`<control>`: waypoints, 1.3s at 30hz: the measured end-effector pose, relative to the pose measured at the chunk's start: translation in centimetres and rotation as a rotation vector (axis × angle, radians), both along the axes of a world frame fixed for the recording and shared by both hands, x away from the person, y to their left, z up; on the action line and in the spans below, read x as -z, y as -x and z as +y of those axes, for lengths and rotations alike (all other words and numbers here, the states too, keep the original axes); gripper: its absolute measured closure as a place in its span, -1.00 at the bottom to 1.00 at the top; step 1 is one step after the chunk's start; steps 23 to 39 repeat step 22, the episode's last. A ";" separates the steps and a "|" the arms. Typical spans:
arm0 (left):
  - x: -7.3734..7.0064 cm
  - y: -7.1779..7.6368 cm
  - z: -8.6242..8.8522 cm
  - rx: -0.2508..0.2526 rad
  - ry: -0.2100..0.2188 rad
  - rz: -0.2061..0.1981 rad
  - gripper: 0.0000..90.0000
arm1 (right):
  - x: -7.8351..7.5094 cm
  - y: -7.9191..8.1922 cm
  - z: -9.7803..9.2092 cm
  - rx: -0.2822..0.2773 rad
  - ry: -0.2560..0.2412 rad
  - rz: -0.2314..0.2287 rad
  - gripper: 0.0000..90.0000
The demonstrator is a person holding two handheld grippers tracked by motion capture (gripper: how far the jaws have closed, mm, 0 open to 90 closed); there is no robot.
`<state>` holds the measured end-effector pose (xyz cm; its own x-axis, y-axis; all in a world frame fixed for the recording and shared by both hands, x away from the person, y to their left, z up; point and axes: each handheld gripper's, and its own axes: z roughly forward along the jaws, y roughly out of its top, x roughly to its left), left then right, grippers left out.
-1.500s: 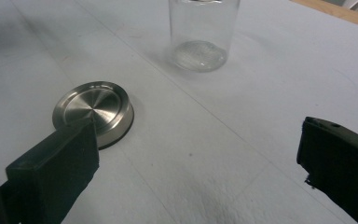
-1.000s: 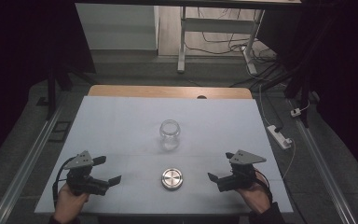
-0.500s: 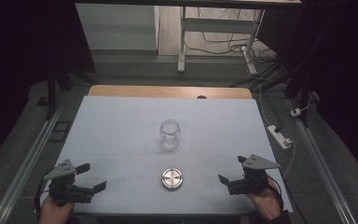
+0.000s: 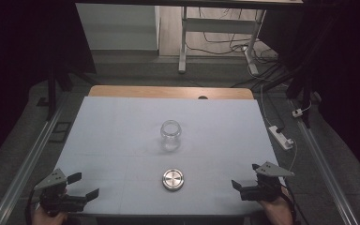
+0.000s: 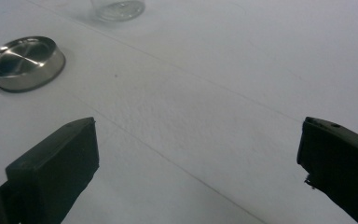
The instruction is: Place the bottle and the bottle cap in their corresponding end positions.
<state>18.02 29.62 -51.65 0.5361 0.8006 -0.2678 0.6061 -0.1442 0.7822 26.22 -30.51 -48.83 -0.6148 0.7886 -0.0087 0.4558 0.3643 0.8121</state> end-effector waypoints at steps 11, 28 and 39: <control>0.6 0.8 0.4 -0.038 -0.018 0.030 -1.00 | 0.6 0.6 -1.3 0.046 0.005 0.051 -1.00; 0.6 1.1 0.2 -0.068 -0.093 0.067 -1.00 | 0.6 0.8 -1.6 0.059 0.017 0.085 -1.00; 0.6 1.1 0.2 -0.068 -0.093 0.067 -1.00 | 0.6 0.8 -1.6 0.059 0.017 0.085 -1.00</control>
